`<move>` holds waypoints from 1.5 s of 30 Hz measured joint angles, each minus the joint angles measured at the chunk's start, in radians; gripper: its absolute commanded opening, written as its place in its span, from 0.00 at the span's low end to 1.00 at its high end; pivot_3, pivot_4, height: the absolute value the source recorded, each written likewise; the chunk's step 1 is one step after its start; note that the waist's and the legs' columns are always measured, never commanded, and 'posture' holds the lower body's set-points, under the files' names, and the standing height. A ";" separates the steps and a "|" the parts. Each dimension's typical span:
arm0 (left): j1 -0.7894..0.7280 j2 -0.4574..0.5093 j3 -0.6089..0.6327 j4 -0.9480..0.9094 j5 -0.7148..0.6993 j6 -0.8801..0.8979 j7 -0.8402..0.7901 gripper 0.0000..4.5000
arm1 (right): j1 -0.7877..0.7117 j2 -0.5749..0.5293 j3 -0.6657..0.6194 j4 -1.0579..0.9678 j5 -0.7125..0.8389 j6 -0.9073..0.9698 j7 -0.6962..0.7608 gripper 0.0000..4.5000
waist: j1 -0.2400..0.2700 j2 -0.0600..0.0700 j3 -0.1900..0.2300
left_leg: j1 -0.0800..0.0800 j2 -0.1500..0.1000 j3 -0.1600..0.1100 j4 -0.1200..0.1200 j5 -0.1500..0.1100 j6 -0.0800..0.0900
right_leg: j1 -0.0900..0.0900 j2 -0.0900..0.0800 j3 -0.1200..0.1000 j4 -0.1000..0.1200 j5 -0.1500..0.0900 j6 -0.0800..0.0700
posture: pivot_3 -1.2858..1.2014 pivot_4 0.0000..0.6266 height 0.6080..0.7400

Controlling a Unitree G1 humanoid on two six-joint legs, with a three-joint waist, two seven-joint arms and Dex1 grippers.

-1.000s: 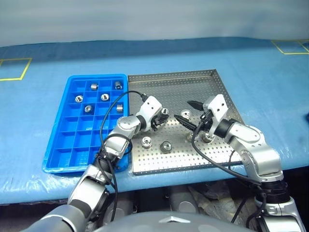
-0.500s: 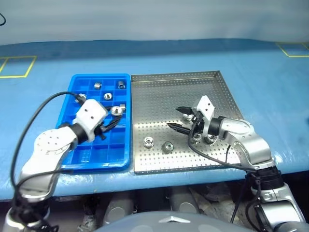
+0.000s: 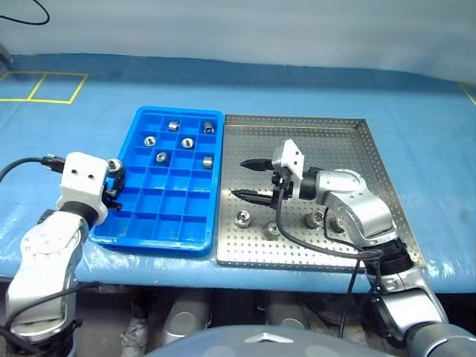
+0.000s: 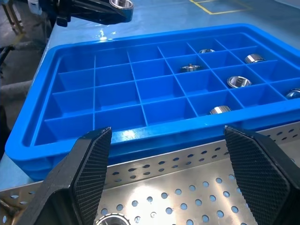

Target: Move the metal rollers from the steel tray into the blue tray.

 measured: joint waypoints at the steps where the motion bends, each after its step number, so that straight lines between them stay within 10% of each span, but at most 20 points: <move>1: -0.004 -0.009 -0.011 0.023 0.006 0.000 0.012 0.49 | 0.000 0.000 0.002 0.001 0.000 0.000 0.003 0.89 | 0.001 0.000 0.000 | 0.000 0.000 -0.001 0.000 0.000 0.000 | 0.000 0.000 -0.001 0.000 0.000 -0.001 | 0.57 0.24 1.00; 18: -0.111 -0.036 -0.103 0.198 0.010 -0.047 0.033 0.49 | 0.009 0.008 -0.005 -0.020 0.001 -0.005 -0.010 0.89 | -0.005 0.000 0.000 | -0.001 0.000 -0.005 -0.001 0.002 -0.003 | 0.000 0.000 -0.004 0.002 -0.001 -0.001 | 0.55 0.24 1.00; 25: -0.128 -0.035 -0.104 0.212 0.042 -0.051 0.069 0.99 | 0.010 0.008 -0.019 -0.038 0.001 -0.008 -0.027 0.89 | -0.007 0.000 0.000 | -0.001 0.000 -0.005 -0.001 0.002 -0.003 | 0.000 0.000 -0.004 0.002 -0.001 -0.001 | 0.54 0.24 1.00; 32: -0.193 -0.117 -0.096 0.196 -0.034 -0.106 0.041 1.00 | 0.015 0.003 -0.028 -0.050 0.001 -0.013 -0.041 0.89 | -0.003 -0.001 0.000 | -0.002 0.000 -0.005 -0.001 0.002 -0.003 | 0.000 -0.002 -0.005 0.001 -0.001 -0.001 | 0.53 0.24 1.00; 45: -0.340 -0.005 -0.540 0.193 -0.234 -0.306 -0.439 1.00 | 0.190 -0.171 -0.180 -0.210 -0.029 0.033 -0.186 0.89 | -0.070 0.000 -0.001 | 0.000 0.001 -0.001 -0.001 0.001 -0.002 | 0.000 0.000 -0.002 0.002 -0.004 -0.006 | 0.44 0.24 1.00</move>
